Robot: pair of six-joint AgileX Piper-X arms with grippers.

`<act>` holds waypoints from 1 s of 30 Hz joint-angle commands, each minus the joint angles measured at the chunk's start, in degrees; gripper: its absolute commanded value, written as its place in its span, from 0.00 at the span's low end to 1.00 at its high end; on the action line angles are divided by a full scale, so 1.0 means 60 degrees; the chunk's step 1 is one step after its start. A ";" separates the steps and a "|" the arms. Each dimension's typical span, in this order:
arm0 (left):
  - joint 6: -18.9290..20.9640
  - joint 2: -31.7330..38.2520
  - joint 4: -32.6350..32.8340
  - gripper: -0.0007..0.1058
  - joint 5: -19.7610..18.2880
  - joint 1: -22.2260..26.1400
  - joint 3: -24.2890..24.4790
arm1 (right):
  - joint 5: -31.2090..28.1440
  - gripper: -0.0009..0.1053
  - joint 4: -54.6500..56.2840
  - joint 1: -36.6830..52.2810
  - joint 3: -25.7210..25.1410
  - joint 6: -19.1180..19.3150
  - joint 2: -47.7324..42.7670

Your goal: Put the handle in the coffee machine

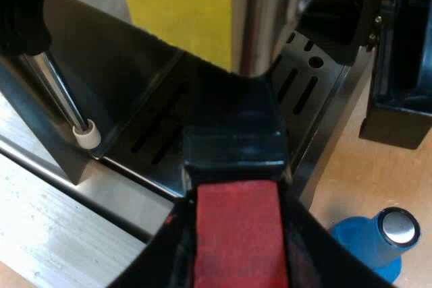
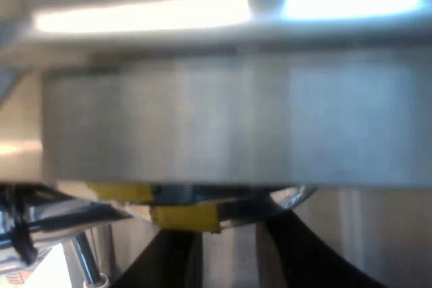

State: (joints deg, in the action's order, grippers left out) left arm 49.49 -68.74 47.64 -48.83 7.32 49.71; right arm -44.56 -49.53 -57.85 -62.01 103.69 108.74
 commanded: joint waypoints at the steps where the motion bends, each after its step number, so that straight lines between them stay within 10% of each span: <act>1: -0.0077 0.0179 0.0151 0.01 -0.1055 -0.0018 0.0184 | -0.0288 0.22 -0.1007 0.0085 -0.0179 0.0087 -0.0166; 10: -0.0077 0.0179 0.0299 0.05 -0.0761 -0.0018 0.0184 | -0.0288 0.22 -0.1322 0.0085 -0.0201 0.0105 -0.0166; 13: -0.0077 0.0179 0.0299 0.18 -0.0763 -0.0018 0.0184 | -0.0329 0.22 -0.1463 0.0085 -0.0201 0.0108 -0.0166; 17: -0.0077 0.0179 0.0320 0.66 -0.0721 -0.0018 0.0184 | -0.0327 0.22 -0.1690 0.0085 -0.0227 0.0702 -0.0166; 30: -0.0077 0.0254 0.0976 0.65 -0.0552 0.0342 0.0305 | -0.0532 0.22 -0.2274 0.0085 -0.0227 0.0757 -0.0166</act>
State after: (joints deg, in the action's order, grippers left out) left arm 49.36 -67.97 53.30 -51.03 9.06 50.74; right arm -45.72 -55.32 -57.85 -61.76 108.14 109.95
